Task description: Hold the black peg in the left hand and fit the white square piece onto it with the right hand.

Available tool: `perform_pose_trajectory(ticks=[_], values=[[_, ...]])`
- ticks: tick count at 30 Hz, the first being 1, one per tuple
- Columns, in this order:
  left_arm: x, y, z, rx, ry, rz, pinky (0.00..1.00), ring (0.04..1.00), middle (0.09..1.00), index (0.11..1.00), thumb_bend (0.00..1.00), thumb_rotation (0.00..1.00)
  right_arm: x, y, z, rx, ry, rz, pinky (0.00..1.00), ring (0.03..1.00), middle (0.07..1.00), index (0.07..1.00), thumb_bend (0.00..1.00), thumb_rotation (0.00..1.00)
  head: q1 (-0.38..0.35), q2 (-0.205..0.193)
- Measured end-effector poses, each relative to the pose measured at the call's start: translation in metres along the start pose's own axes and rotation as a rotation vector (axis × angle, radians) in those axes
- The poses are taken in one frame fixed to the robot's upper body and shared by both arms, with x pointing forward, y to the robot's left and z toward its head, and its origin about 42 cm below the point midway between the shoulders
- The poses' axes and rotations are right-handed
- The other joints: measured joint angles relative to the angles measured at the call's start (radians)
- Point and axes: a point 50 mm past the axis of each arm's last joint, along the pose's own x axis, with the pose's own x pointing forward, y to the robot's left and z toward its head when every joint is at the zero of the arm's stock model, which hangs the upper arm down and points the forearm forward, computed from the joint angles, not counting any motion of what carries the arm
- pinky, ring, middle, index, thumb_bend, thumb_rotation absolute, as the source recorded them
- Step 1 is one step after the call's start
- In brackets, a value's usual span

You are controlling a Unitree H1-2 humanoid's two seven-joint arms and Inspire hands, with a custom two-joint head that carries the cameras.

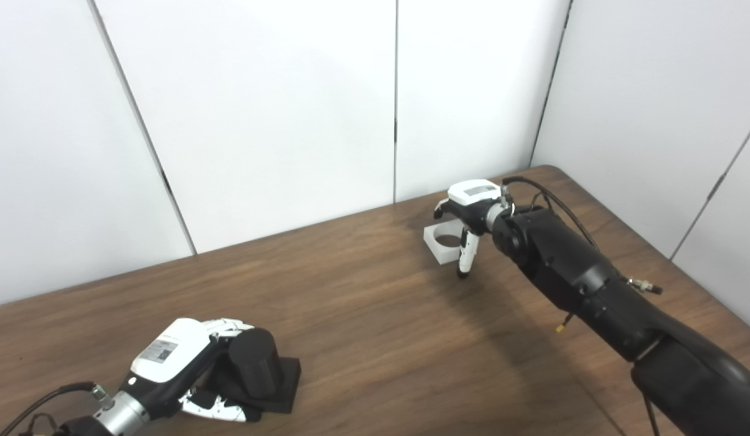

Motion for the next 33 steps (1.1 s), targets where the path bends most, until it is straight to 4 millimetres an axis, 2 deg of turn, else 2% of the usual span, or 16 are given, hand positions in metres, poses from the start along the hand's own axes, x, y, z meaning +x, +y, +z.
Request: perform_pose_trajectory(ticks=[6, 9, 10, 11, 12, 16, 25, 33], values=[[0.000, 0.001, 0.000, 0.003, -0.001, 0.001, 0.68, 0.798, 0.768, 0.490, 0.52, 0.06, 0.009, 0.000, -0.005, 0.077, 0.009, 0.026, 0.77, 0.872, 0.875, 0.742, 0.77, 0.15, 0.003, 0.002], [0.000, 0.001, 0.001, 0.004, -0.003, 0.001, 0.68, 0.798, 0.764, 0.490, 0.52, 0.06, 0.013, 0.000, -0.007, 0.090, 0.016, 0.036, 0.75, 0.850, 0.843, 0.620, 0.75, 0.17, 0.005, 0.008], [0.000, 0.002, 0.001, 0.004, -0.003, 0.000, 0.69, 0.800, 0.765, 0.490, 0.52, 0.06, 0.013, 0.000, -0.007, 0.086, 0.016, 0.034, 0.75, 0.844, 0.830, 0.556, 0.64, 0.16, 0.005, 0.011], [0.000, 0.002, 0.001, 0.004, -0.002, -0.004, 0.70, 0.800, 0.765, 0.490, 0.52, 0.06, 0.014, 0.000, -0.007, 0.083, 0.016, 0.033, 0.74, 0.838, 0.811, 0.515, 0.57, 0.15, 0.005, 0.011], [0.000, 0.002, 0.001, 0.004, -0.002, -0.008, 0.70, 0.798, 0.765, 0.490, 0.52, 0.06, 0.014, 0.000, -0.007, 0.082, 0.017, 0.033, 0.74, 0.832, 0.793, 0.498, 0.54, 0.14, 0.006, 0.012], [-0.001, 0.003, 0.001, 0.004, -0.003, -0.013, 0.70, 0.797, 0.767, 0.490, 0.52, 0.06, 0.014, 0.000, -0.006, 0.075, 0.024, 0.029, 0.79, 0.835, 0.760, 0.482, 0.52, 0.14, 0.006, 0.014], [-0.002, 0.005, 0.002, 0.002, -0.004, -0.021, 0.70, 0.796, 0.767, 0.490, 0.52, 0.06, 0.014, -0.003, -0.003, 0.065, 0.042, 0.044, 0.87, 0.873, 0.784, 0.483, 0.52, 0.14, 0.006, 0.023], [-0.005, 0.006, 0.004, -0.005, -0.002, -0.026, 0.70, 0.800, 0.766, 0.490, 0.52, 0.06, 0.009, -0.003, -0.004, 0.076, 0.025, 0.038, 0.78, 0.835, 0.763, 0.482, 0.52, 0.14, 0.032, 0.041]])
